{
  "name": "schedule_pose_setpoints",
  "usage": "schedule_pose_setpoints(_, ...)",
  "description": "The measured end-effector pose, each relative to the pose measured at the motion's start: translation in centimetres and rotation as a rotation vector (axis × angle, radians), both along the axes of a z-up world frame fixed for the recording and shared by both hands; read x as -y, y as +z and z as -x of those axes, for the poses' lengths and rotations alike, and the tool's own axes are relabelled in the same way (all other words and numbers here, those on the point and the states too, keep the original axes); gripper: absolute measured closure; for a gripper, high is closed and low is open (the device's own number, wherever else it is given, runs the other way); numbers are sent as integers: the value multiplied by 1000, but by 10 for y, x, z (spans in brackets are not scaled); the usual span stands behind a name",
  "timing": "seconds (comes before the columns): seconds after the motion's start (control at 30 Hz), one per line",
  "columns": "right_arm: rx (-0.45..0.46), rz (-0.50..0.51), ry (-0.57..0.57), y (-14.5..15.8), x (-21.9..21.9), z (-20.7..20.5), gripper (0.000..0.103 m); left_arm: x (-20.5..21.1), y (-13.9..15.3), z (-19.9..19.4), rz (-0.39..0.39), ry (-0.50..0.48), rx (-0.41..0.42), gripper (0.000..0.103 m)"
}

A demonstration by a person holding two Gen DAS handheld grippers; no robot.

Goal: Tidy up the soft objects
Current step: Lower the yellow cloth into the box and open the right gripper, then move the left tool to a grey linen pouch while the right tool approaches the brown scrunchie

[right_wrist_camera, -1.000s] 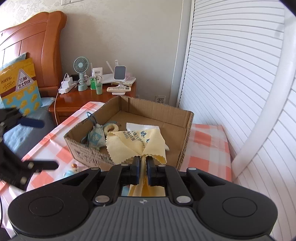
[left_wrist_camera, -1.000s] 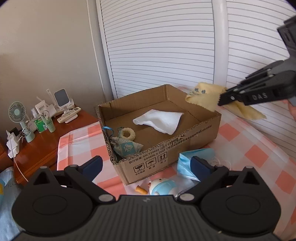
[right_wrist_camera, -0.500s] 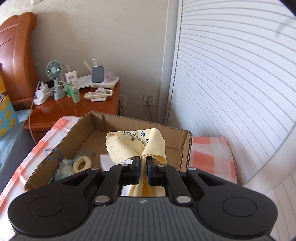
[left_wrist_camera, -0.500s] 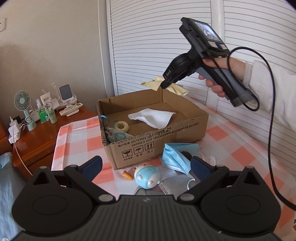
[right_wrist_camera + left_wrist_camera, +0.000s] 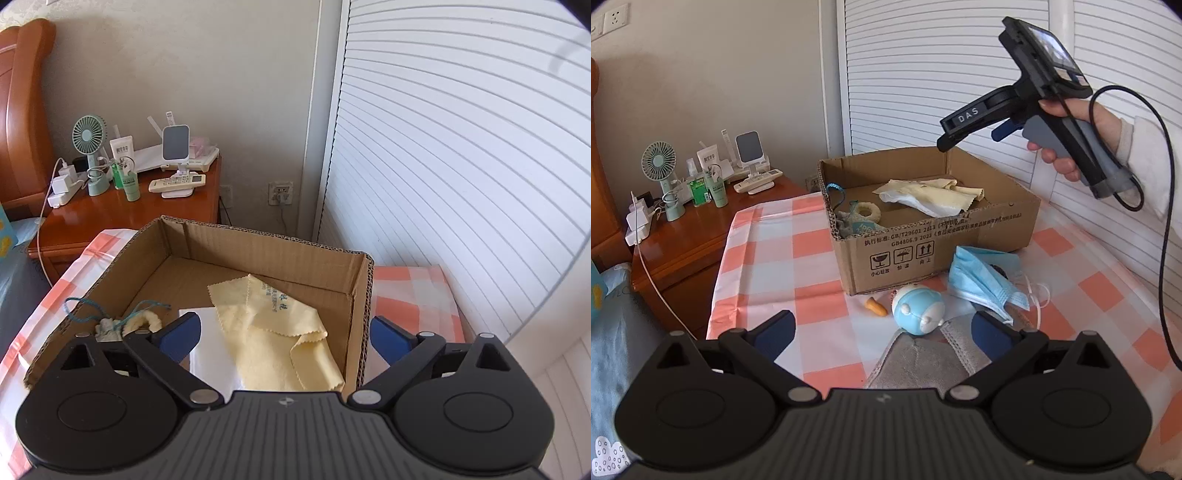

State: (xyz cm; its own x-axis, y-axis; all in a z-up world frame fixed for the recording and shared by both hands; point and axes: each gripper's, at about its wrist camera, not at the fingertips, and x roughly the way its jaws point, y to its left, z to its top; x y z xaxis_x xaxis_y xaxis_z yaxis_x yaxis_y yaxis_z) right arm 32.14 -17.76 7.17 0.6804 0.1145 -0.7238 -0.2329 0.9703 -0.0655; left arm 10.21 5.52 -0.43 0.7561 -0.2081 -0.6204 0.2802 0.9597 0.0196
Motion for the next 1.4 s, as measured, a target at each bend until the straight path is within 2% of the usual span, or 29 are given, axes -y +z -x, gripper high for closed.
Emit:
schedule_pose_setpoints(0.47, 22, 22, 16, 4, -3, 84, 0, -5, -1, 17, 11, 0, 4, 2)
schedule_pose_setpoints(1.0, -86, -70, 49, -38, 4, 179, 0, -11, -15, 26, 0, 10, -26, 2)
schedule_pose_setpoints(1.2, -130, -121, 106, -51, -12, 195, 0, -11, -19, 29, 0, 12, -36, 2)
schedule_pose_setpoints(1.4, -140, -111, 125, -65, -28, 200, 0, -12, -20, 31, -8, 16, -42, 2)
